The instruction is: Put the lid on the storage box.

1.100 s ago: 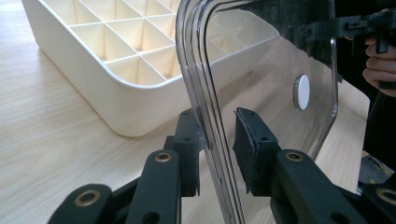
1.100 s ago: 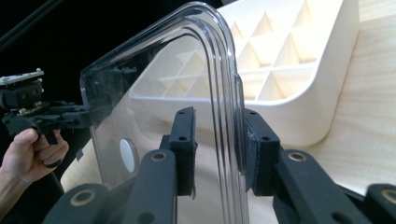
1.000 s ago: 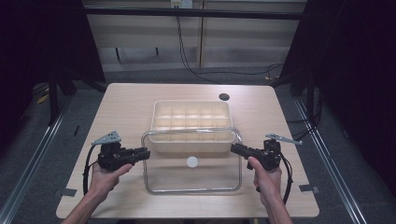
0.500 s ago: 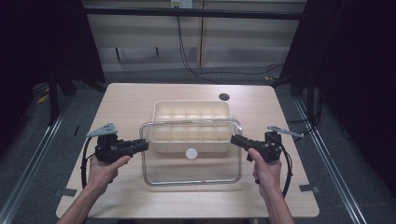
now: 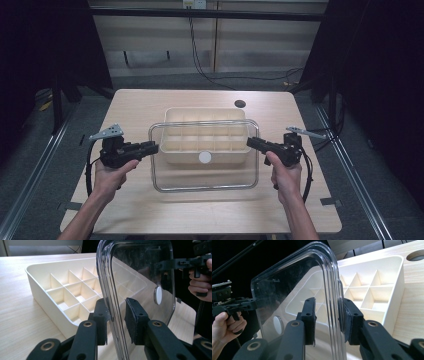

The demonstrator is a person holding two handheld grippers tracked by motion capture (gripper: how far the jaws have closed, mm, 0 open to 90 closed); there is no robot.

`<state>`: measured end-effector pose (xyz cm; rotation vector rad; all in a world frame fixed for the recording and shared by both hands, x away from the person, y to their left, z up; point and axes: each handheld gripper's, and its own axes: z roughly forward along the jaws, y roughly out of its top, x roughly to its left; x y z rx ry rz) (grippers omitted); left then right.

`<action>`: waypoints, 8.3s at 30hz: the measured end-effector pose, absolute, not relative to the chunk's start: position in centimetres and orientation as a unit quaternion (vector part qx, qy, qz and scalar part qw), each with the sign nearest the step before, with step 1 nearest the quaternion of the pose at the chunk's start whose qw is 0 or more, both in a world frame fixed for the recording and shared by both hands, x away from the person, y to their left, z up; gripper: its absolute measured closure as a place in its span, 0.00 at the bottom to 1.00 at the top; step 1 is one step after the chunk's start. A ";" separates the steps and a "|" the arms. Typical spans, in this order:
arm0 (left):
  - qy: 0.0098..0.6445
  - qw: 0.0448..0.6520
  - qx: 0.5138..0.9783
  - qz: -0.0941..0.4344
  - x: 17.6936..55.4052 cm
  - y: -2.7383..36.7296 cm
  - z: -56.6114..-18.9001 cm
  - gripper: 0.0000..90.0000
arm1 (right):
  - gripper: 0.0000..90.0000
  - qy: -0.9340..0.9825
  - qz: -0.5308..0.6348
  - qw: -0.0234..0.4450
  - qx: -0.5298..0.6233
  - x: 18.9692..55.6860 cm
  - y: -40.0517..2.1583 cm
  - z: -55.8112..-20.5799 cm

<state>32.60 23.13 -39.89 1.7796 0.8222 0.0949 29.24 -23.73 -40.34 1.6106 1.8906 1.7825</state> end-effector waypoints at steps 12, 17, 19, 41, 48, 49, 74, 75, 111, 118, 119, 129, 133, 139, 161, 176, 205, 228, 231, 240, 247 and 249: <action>0.346 0.566 0.747 0.049 34.4 23.1 -38.2 0.80 | 0.74 0.612 0.590 0.050 0.524 31.0 -23.8 -38.8; 0.358 0.568 0.740 0.051 34.9 22.9 -37.6 0.81 | 0.74 0.610 0.594 0.057 0.521 31.9 -23.8 -38.2; 0.355 0.566 0.742 0.054 34.9 22.8 -37.4 0.81 | 0.73 0.607 0.596 0.055 0.522 32.0 -23.8 -38.2; 0.361 0.563 0.741 0.065 38.9 22.9 -36.2 0.80 | 0.74 0.593 0.602 0.058 0.532 35.3 -23.4 -37.2; 0.365 0.559 0.741 0.072 40.1 22.5 -35.3 0.80 | 0.74 0.584 0.605 0.057 0.538 36.7 -23.6 -36.9; 0.365 0.559 0.741 0.070 40.5 22.3 -35.4 0.80 | 0.74 0.582 0.604 0.055 0.541 36.8 -23.6 -36.9; 0.388 0.549 0.738 0.057 42.8 21.9 -36.7 0.81 | 0.73 0.576 0.597 0.037 0.557 39.3 -24.1 -39.1; 0.390 0.550 0.736 0.055 42.9 21.8 -36.8 0.81 | 0.73 0.579 0.594 0.040 0.557 39.4 -24.1 -39.2; 0.403 0.519 0.751 0.055 45.9 20.7 -39.8 0.71 | 0.69 0.603 0.544 0.050 0.581 42.5 -24.0 -41.2; 0.409 0.517 0.750 0.047 46.4 20.7 -40.6 0.69 | 0.67 0.608 0.535 0.054 0.585 43.0 -24.0 -41.8; 0.411 0.514 0.751 0.046 46.5 20.6 -40.7 0.69 | 0.67 0.610 0.532 0.055 0.586 43.0 -24.0 -41.9; 0.410 0.495 0.765 0.040 46.8 20.5 -41.6 0.66 | 0.64 0.617 0.518 0.066 0.589 43.4 -23.7 -42.4; 0.414 0.494 0.763 0.038 46.8 20.5 -41.9 0.64 | 0.63 0.618 0.514 0.068 0.591 43.5 -23.5 -42.6; 0.418 0.497 0.759 0.033 47.0 20.5 -42.4 0.64 | 0.61 0.618 0.506 0.066 0.598 43.8 -23.4 -43.1; 0.428 0.485 0.762 0.022 47.4 20.6 -44.1 0.60 | 0.52 0.621 0.477 0.094 0.615 44.3 -22.0 -44.4; 0.435 0.478 0.763 0.006 47.1 20.4 -45.3 0.54 | 0.45 0.639 0.448 0.115 0.615 43.9 -22.0 -44.6; 0.429 0.471 0.770 0.037 44.8 22.0 -44.0 0.36 | 0.35 0.635 0.460 0.112 0.610 41.9 -23.8 -44.2; 0.398 0.485 0.775 0.076 38.9 24.0 -41.6 0.37 | 0.38 0.669 0.501 0.125 0.535 35.0 -24.3 -41.9; 0.395 0.481 0.778 0.087 37.9 24.5 -41.7 0.37 | 0.38 0.673 0.499 0.128 0.531 34.0 -24.4 -41.7; 0.398 0.471 0.781 0.099 35.1 25.7 -42.2 0.35 | 0.37 0.669 0.511 0.131 0.524 30.8 -25.4 -41.3; 0.384 0.462 0.793 0.105 32.8 26.2 -42.5 0.33 | 0.35 0.682 0.492 0.138 0.523 28.0 -25.5 -41.8; 0.386 0.464 0.791 0.103 32.2 26.3 -42.7 0.33 | 0.34 0.683 0.491 0.139 0.522 27.3 -25.6 -42.0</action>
